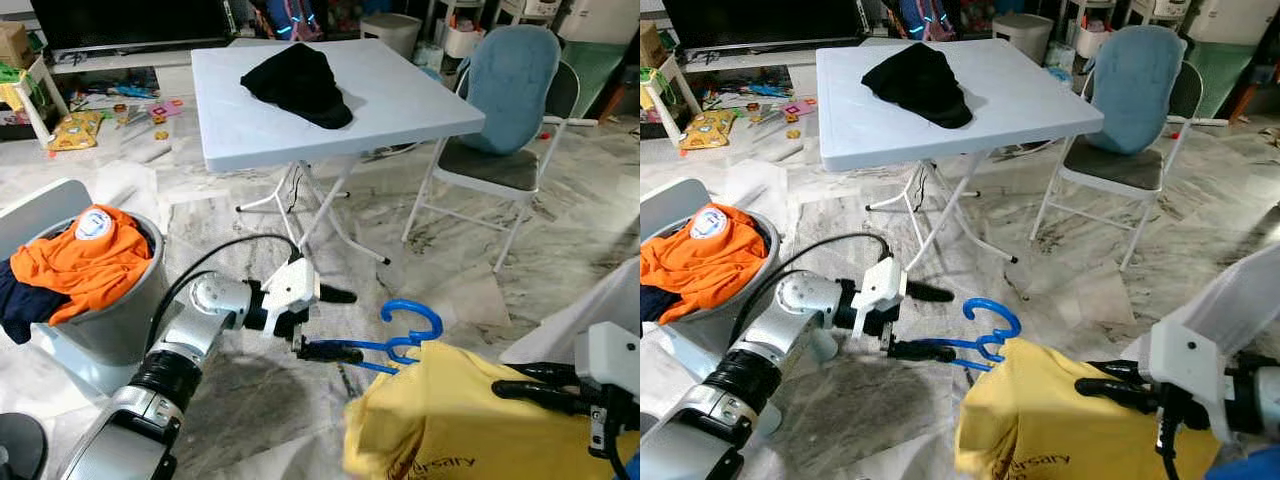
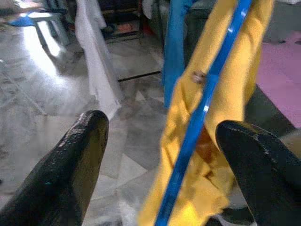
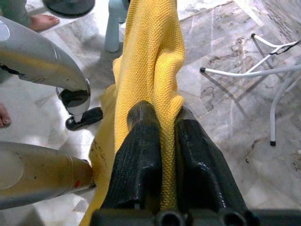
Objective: Hang hanger
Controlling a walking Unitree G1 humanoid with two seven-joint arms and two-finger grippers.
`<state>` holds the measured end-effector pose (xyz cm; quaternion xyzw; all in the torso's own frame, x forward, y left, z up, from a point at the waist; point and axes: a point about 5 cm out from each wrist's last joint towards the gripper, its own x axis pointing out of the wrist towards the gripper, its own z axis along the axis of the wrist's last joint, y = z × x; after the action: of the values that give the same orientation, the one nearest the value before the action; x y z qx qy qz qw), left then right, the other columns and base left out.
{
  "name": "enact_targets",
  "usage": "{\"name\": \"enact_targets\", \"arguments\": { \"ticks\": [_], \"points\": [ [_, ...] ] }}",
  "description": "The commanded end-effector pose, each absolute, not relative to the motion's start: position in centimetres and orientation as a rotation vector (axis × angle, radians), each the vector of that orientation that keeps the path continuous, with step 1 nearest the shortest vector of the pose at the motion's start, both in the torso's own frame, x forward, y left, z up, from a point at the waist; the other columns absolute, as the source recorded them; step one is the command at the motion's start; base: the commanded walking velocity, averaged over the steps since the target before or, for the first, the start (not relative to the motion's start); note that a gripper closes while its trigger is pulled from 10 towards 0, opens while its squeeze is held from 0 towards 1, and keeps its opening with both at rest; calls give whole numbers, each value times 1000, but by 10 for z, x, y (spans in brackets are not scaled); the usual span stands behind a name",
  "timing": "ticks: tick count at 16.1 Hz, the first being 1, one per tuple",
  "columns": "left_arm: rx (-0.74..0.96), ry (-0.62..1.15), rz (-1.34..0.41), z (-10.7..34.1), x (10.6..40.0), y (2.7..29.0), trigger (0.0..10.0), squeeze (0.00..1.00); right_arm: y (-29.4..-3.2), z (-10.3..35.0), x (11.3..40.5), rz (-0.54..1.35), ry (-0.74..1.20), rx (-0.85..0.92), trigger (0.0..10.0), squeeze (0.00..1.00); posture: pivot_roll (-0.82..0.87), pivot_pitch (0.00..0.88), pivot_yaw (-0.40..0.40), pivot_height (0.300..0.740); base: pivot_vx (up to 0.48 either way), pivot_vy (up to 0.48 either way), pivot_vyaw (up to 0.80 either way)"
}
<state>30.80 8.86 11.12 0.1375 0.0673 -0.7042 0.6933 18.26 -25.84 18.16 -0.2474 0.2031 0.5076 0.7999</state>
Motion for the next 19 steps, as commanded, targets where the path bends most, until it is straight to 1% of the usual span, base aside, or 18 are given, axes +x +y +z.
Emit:
{"name": "enact_targets", "arguments": {
  "ticks": [1,5,9,19],
  "points": [
    [334,138,-1613,116,309,85,118,0,-257,193,184,1096,385,-570,10000,0,-47,0,-31,740,0,0,0],
    [331,160,-1687,112,307,74,0,0,-255,196,186,1106,375,-567,10000,0,-48,0,-29,740,0,0,0],
    [343,190,-1747,110,305,71,0,0,-252,196,189,1104,363,-572,10000,0,-52,0,-23,740,0,0,0],
    [366,246,-1793,104,303,70,0,0,-251,197,192,1097,347,-583,10000,0,-58,0,-14,740,0,0,0]
  ]
}}
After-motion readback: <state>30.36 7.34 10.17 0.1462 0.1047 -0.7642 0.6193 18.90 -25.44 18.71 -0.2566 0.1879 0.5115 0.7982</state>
